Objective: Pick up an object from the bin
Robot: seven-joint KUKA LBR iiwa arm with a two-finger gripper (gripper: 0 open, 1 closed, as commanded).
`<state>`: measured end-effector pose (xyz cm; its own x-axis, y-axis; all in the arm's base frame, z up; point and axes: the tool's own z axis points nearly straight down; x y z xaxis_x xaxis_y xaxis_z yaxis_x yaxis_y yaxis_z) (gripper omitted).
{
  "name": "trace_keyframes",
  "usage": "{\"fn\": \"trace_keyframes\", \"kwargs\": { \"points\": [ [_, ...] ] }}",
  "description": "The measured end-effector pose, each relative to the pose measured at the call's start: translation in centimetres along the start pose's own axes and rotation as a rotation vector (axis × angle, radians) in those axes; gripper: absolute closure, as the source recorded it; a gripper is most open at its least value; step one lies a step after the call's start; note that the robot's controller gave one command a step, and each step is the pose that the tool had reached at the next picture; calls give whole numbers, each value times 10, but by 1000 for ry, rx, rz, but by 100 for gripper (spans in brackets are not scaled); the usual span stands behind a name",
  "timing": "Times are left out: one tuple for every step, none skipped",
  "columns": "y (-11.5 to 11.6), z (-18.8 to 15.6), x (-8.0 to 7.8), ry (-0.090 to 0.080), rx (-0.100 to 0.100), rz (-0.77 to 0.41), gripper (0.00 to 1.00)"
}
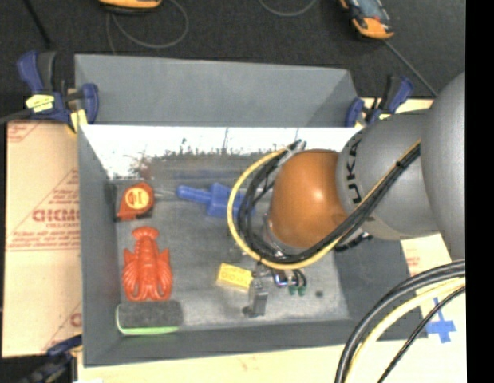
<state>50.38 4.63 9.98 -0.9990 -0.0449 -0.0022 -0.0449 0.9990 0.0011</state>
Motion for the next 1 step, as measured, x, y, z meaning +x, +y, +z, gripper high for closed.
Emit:
{"fn": "trace_keyframes", "kwargs": {
  "points": [
    [4,23,-10,-2,0,-12,100]
  ]
}}
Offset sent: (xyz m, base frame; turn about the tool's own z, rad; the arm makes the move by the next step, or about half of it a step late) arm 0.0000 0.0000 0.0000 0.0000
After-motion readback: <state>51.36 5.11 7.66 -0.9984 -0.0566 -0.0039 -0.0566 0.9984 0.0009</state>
